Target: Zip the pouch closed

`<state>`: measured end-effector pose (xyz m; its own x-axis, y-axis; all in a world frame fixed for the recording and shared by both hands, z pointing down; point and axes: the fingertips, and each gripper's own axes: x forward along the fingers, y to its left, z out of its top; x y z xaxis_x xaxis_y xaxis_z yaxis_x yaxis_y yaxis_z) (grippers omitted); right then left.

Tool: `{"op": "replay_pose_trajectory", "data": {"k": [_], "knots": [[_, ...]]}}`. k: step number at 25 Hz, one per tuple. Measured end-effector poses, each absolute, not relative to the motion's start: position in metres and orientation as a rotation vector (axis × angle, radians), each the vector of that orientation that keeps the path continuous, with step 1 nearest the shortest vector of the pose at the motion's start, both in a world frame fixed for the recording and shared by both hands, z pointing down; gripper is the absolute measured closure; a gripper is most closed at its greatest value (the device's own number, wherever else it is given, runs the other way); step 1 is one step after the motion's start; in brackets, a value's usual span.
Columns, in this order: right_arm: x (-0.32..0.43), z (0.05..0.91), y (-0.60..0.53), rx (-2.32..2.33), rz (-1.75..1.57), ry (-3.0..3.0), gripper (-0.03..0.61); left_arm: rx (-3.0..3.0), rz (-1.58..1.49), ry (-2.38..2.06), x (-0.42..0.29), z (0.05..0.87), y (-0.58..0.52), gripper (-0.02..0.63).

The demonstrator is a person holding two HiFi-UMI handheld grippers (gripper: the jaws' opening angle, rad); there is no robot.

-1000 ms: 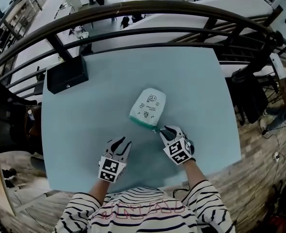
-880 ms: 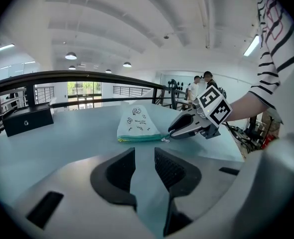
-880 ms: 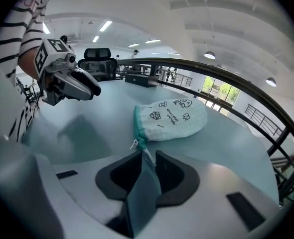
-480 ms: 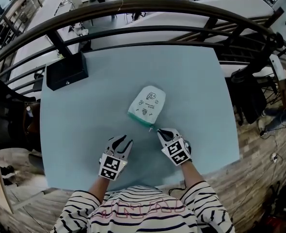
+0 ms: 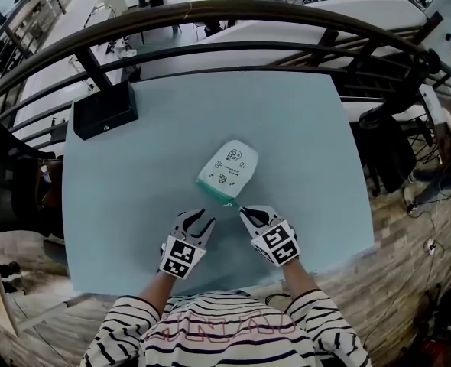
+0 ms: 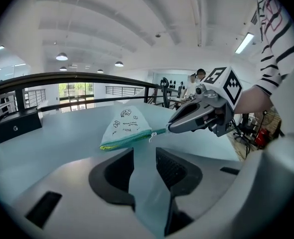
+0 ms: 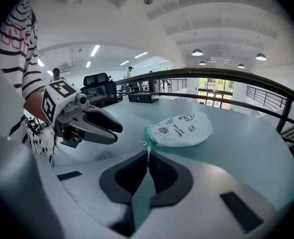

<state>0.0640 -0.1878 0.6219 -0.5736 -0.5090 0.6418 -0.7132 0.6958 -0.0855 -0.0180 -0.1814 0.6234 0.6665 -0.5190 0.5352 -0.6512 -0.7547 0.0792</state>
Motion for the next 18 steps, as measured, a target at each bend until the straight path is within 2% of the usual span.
{"op": "replay_pose_trajectory", "data": {"k": [8,18], "knots": [[0.056,0.616,-0.150,0.939,0.490,-2.328,0.541,2.633,0.722,-0.856,0.006,0.635,-0.161,0.472],[0.057,0.617,-0.116,0.959,0.547,-2.323,0.541,2.600,0.652,-0.804,0.033,0.639,-0.132,0.471]]}}
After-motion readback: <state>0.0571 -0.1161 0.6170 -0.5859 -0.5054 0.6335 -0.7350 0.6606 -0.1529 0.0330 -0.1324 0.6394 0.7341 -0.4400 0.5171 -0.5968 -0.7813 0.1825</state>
